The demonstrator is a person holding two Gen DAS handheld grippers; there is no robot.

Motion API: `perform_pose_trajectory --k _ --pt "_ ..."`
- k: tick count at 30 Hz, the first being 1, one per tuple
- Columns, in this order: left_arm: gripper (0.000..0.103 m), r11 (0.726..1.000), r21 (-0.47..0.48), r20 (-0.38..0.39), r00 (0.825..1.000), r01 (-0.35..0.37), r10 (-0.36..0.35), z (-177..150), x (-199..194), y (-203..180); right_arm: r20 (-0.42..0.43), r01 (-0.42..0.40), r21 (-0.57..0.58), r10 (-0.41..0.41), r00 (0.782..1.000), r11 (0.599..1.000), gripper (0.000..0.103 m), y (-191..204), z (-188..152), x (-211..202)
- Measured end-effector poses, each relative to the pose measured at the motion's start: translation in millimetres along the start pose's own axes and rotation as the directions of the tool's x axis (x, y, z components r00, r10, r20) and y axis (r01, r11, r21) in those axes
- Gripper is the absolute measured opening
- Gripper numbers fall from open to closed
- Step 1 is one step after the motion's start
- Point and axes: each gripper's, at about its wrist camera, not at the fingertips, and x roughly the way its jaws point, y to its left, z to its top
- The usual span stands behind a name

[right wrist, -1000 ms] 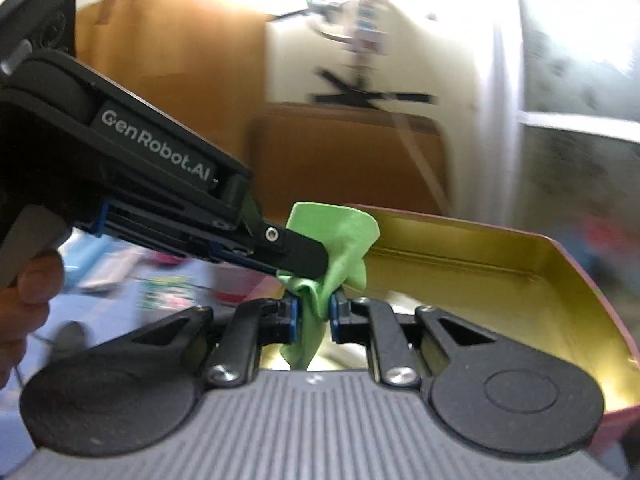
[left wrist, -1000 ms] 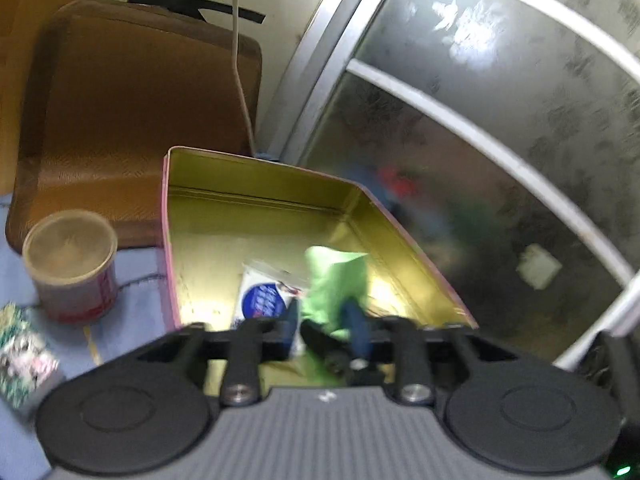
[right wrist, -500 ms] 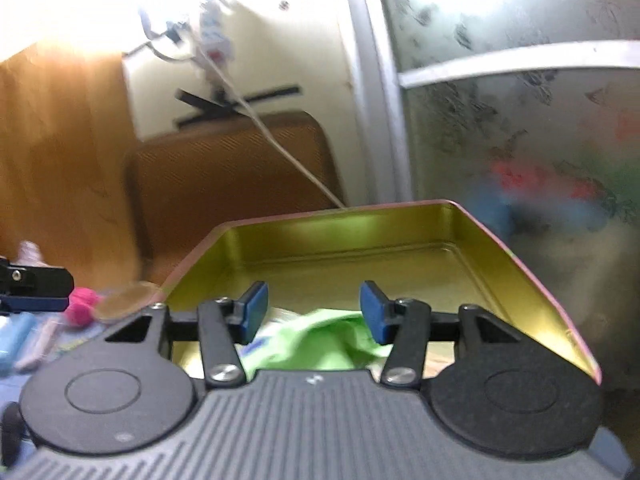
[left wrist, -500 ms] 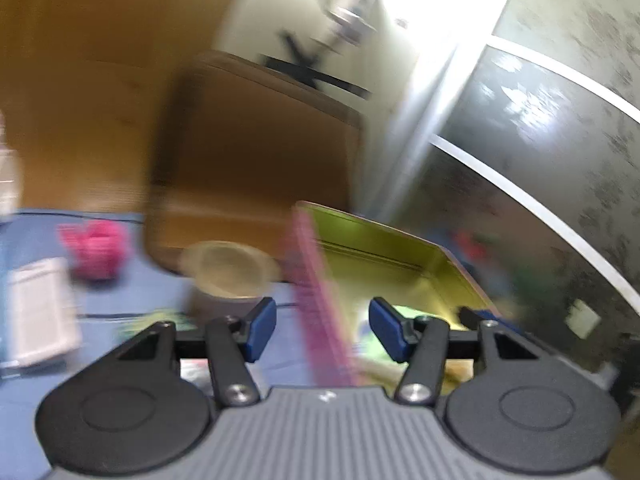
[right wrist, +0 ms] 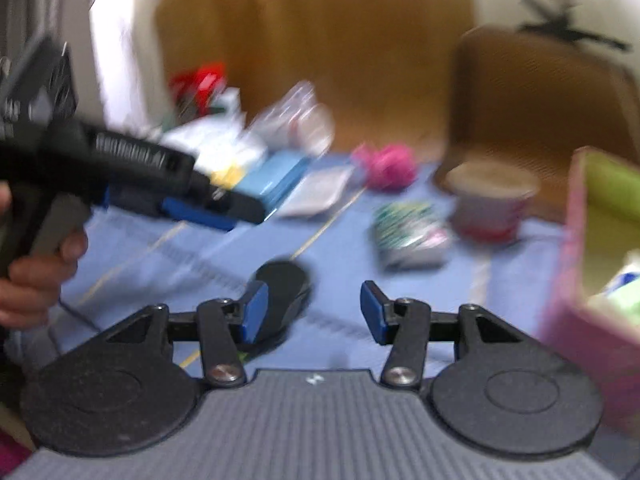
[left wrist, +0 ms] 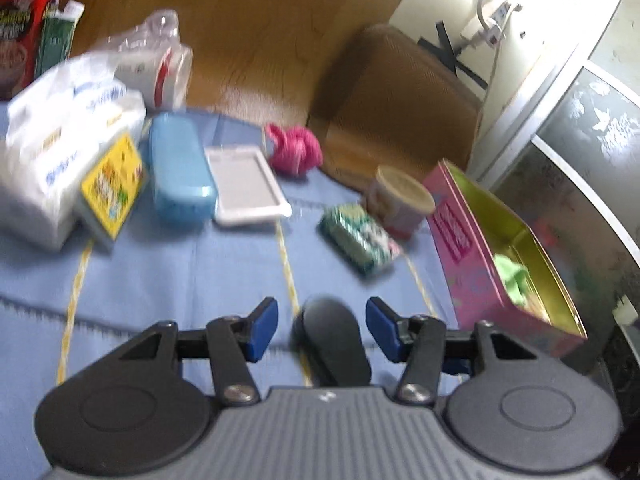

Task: Organize soft objects
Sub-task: 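Grasp the black oval object with the left gripper, then place the black oval object into the tin box and release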

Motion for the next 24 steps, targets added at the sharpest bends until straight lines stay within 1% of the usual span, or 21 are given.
perform_pose_trajectory --k 2,5,7,8,9,10,11,13,16,18,19,21,24 --pt "0.052 1.0 0.006 -0.025 1.0 0.006 -0.006 -7.0 5.1 -1.5 -0.021 -0.006 -0.025 0.005 1.0 1.0 0.055 10.2 -2.4 8.0" --pt "0.053 0.999 0.026 -0.059 0.998 0.022 -0.02 -13.3 14.4 -5.4 -0.045 0.037 -0.065 -0.04 0.998 0.997 0.055 22.2 -5.9 20.6" --pt "0.052 1.0 0.028 -0.081 0.997 0.008 -0.006 -17.0 23.2 -6.4 -0.028 0.062 -0.083 -0.065 0.998 0.995 0.054 22.2 -9.2 20.6" --pt "0.051 1.0 0.028 -0.066 0.998 0.01 -0.008 -18.5 25.2 -6.0 -0.023 0.062 -0.079 -0.063 0.998 0.995 0.054 21.3 -10.1 20.1" --pt "0.05 1.0 0.029 -0.062 0.998 0.011 -0.009 -19.7 26.2 -6.1 -0.018 0.06 -0.072 -0.061 0.998 0.996 0.043 20.9 -10.9 18.0" --pt "0.048 0.999 0.029 -0.061 0.998 0.014 -0.013 -20.0 27.2 -7.2 -0.015 0.062 -0.067 -0.063 0.998 0.996 0.039 20.0 -10.6 18.3" --pt "0.042 1.0 0.023 -0.066 0.998 0.018 -0.017 -19.5 28.4 -8.3 -0.011 0.061 -0.061 -0.062 0.998 0.996 0.039 19.4 -11.3 18.2" --pt "0.038 0.999 0.029 -0.06 0.998 0.016 -0.015 -17.9 28.1 -13.1 0.007 0.09 -0.064 -0.09 0.996 0.994 0.039 23.1 -14.8 14.9" --pt "0.037 0.996 0.068 -0.02 0.998 0.057 -0.056 -5.6 20.6 -32.5 0.079 0.133 -0.081 -0.127 0.989 0.988 0.039 22.7 -9.6 0.9" --pt "0.037 0.989 0.12 0.012 0.996 0.09 -0.092 9.7 17.1 -55.8 0.141 0.177 -0.084 -0.164 0.976 0.981 0.039 18.1 -1.1 -14.2" --pt "0.037 0.983 0.147 0.023 0.994 0.106 -0.11 16.8 18.2 -68.8 0.177 0.205 -0.081 -0.188 0.966 0.975 0.039 13.9 3.8 -22.9" --pt "0.037 0.969 0.208 0.033 0.989 0.136 -0.146 31.9 24.2 -99.8 0.24 0.271 -0.065 -0.248 0.938 0.96 0.039 1.1 13.0 -42.3" --pt "0.037 0.939 0.29 0.027 0.98 0.182 -0.199 47.8 46.3 -145.0 0.282 0.36 -0.026 -0.338 0.898 0.933 0.039 -28.1 22.4 -67.9"
